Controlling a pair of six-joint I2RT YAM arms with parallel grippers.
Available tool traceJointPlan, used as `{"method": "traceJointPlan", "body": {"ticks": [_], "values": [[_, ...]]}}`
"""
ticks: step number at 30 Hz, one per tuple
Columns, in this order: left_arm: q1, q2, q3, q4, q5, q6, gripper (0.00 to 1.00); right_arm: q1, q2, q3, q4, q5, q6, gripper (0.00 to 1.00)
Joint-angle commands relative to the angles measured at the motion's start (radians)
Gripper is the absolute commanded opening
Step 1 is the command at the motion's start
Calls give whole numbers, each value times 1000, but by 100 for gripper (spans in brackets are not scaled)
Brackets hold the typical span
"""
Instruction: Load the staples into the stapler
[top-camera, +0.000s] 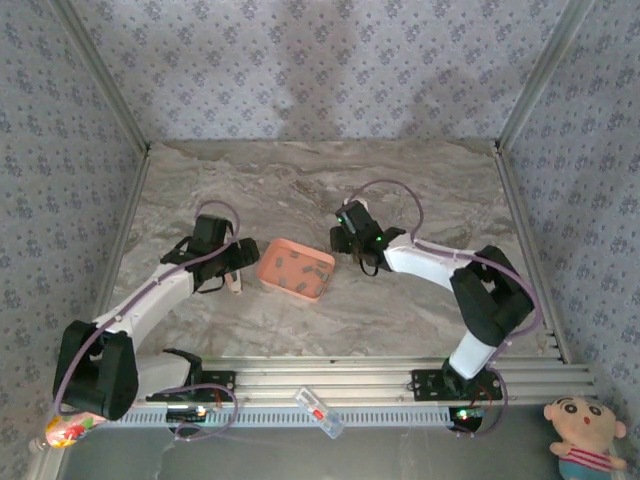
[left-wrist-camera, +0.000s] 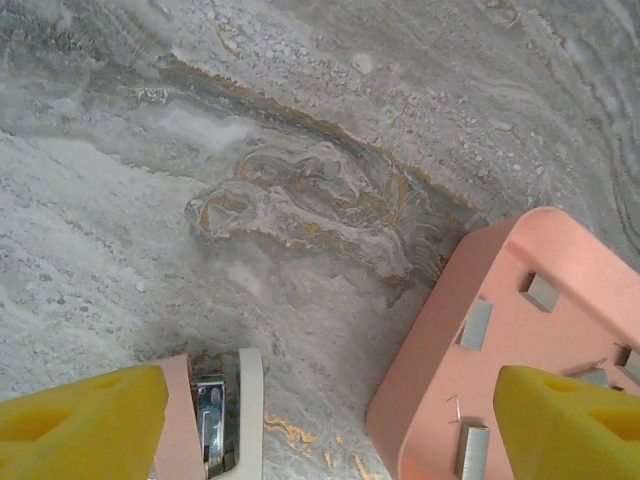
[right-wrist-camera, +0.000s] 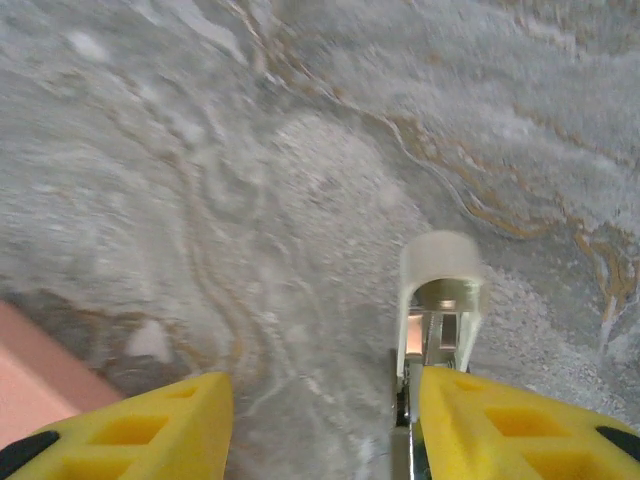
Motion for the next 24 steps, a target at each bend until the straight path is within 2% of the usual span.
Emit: {"method": "traceJointPlan", "body": {"ticks": [1,8,14,19,22,24], "values": [[7,-50,32,-22,21,34,85,47,-68,-2,19,73,5,53],[8,-74,26,-23,47,61,85,130,-157,-56,130,116,8,53],[8,-48,44,-49,82,82,83,195,-162,-106,216,120,39,52],[8,-11,87,-142,38,127,79,244,-150,-156,283,171,77,52],[10,11,86,-174,7,124,72,254,-142,-172,303,167,93,52],[10,25,78,-181,0,118,72,257,-140,-170,300,152,86,52]]}}
